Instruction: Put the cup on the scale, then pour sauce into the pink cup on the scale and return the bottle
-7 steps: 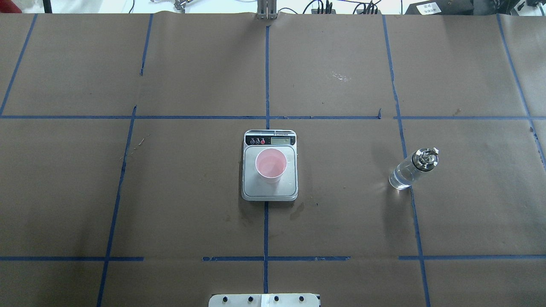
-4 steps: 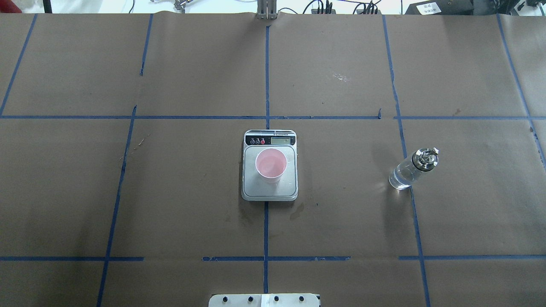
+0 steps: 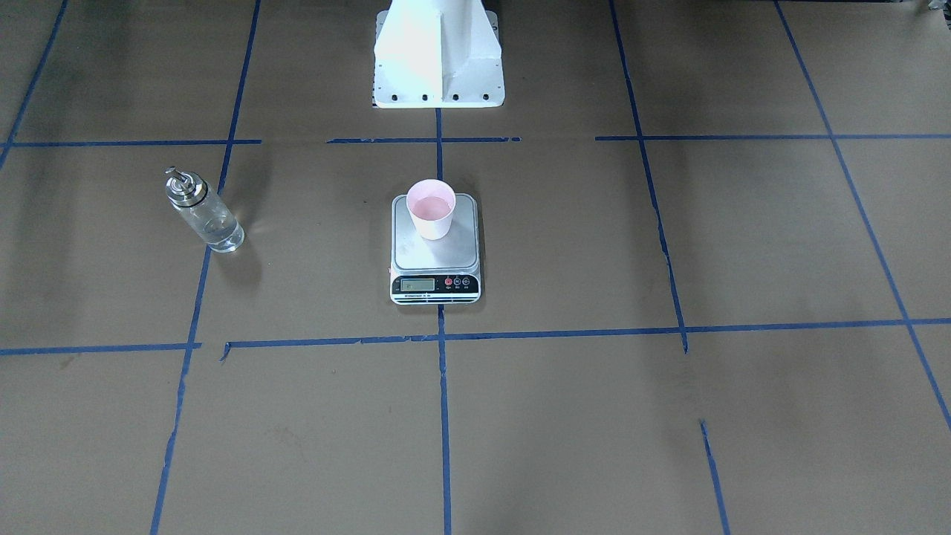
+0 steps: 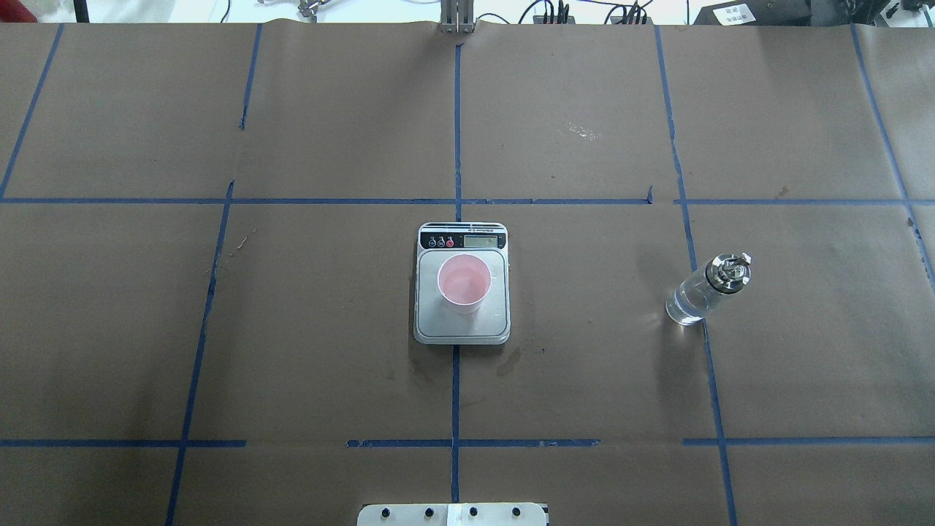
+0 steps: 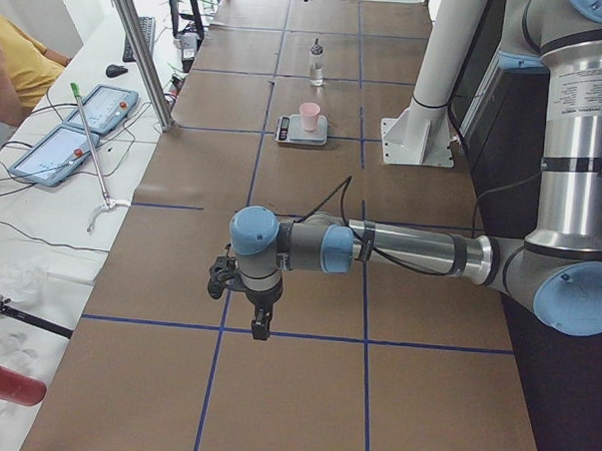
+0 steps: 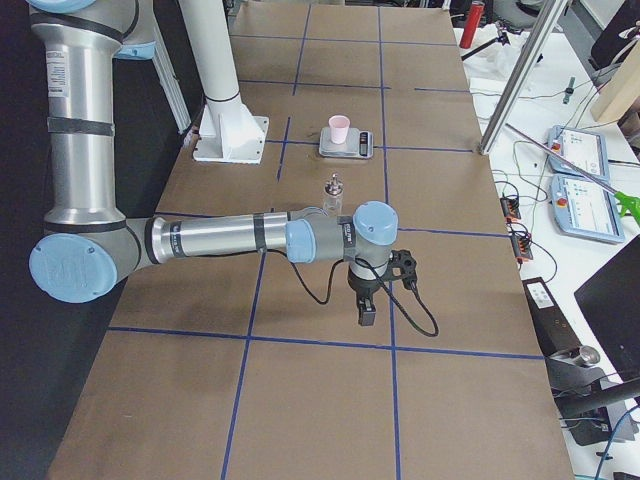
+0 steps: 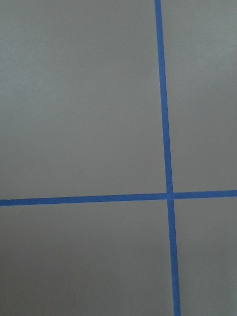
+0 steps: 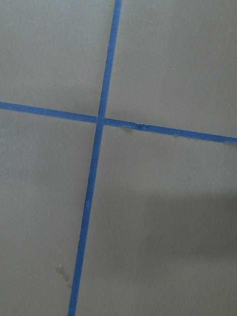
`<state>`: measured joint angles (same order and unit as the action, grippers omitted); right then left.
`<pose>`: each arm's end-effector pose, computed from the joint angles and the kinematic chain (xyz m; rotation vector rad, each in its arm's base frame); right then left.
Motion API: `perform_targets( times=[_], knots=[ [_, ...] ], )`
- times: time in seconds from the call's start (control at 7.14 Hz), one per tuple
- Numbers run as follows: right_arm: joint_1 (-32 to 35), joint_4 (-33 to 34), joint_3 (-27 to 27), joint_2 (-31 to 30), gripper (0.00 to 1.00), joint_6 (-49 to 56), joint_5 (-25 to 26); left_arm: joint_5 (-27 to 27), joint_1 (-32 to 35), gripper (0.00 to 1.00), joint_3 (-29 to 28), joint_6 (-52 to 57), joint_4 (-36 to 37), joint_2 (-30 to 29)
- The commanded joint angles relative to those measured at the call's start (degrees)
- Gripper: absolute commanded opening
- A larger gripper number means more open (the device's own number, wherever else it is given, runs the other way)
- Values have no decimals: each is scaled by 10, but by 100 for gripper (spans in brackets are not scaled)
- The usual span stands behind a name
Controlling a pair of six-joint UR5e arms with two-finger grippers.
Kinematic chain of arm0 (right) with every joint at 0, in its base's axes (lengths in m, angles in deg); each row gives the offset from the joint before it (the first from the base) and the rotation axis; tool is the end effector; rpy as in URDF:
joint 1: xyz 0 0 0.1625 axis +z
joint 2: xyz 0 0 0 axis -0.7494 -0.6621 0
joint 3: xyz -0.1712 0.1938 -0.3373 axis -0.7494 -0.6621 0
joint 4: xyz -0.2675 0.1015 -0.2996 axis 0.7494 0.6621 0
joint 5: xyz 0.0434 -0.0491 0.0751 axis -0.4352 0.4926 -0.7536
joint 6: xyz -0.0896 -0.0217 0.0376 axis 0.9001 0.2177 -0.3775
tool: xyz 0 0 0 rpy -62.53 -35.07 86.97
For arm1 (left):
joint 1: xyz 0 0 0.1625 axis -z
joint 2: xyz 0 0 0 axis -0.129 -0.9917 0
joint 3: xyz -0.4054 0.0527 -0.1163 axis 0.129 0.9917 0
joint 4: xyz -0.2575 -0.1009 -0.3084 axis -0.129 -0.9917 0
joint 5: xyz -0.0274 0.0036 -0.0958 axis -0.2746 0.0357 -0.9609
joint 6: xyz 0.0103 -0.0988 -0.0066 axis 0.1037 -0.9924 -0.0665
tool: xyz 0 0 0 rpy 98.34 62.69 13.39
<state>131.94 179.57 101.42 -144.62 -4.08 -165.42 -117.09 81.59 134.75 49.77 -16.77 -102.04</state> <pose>0.0130 -0.4861 0.6069 0.0543 -0.7098 -0.1269 -0.0599 -0.4626 0.6285 0.0030 0.7156 0.0555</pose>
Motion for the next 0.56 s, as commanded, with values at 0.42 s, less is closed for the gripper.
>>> perform_targets(
  times=[0.42],
  knots=[
    [0,-4,-3,-12,100,-1,-1,0,0,100,-3,0,-1,-2]
  ],
)
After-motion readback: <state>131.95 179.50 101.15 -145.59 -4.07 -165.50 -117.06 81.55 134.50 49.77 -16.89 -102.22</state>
